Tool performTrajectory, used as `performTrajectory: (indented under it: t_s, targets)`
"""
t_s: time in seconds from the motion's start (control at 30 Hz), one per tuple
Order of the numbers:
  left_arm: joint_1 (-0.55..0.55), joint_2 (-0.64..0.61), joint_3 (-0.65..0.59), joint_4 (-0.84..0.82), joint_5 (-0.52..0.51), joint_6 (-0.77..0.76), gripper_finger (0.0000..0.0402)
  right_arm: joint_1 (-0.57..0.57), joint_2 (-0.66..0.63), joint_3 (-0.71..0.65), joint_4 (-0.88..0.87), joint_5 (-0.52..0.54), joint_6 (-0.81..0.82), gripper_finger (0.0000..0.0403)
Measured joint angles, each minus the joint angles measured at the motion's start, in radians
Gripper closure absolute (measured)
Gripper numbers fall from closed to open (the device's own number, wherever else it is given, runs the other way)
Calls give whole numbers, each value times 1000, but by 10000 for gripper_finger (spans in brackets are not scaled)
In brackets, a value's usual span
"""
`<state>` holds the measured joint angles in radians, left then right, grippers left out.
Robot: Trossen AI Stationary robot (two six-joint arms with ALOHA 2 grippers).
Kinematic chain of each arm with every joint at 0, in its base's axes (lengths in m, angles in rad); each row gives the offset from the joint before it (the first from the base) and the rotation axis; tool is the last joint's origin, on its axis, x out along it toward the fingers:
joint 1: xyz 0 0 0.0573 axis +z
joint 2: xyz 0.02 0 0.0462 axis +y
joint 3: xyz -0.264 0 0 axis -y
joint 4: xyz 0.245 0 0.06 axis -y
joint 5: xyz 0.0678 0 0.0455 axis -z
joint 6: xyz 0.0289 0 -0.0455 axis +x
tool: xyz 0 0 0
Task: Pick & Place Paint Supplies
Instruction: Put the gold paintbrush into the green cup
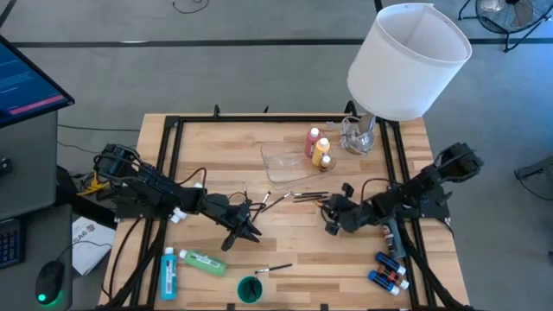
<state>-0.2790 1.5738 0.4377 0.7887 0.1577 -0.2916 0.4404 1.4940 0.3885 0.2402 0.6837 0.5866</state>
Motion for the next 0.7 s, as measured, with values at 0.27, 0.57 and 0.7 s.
performTrajectory:
  t_s: [0.27, 0.57, 0.7]
  targets:
    - [0, 0, 0, 5, 0, 0, 401, -43, 0, 0, -13, -77, -2, 327]
    - [0, 0, 0, 6, 0, 0, 401, -59, 63, 2, -5, -102, 32, 327]
    - [0, 0, 0, 6, 0, 0, 401, -28, 128, 5, 20, -64, 71, 327]
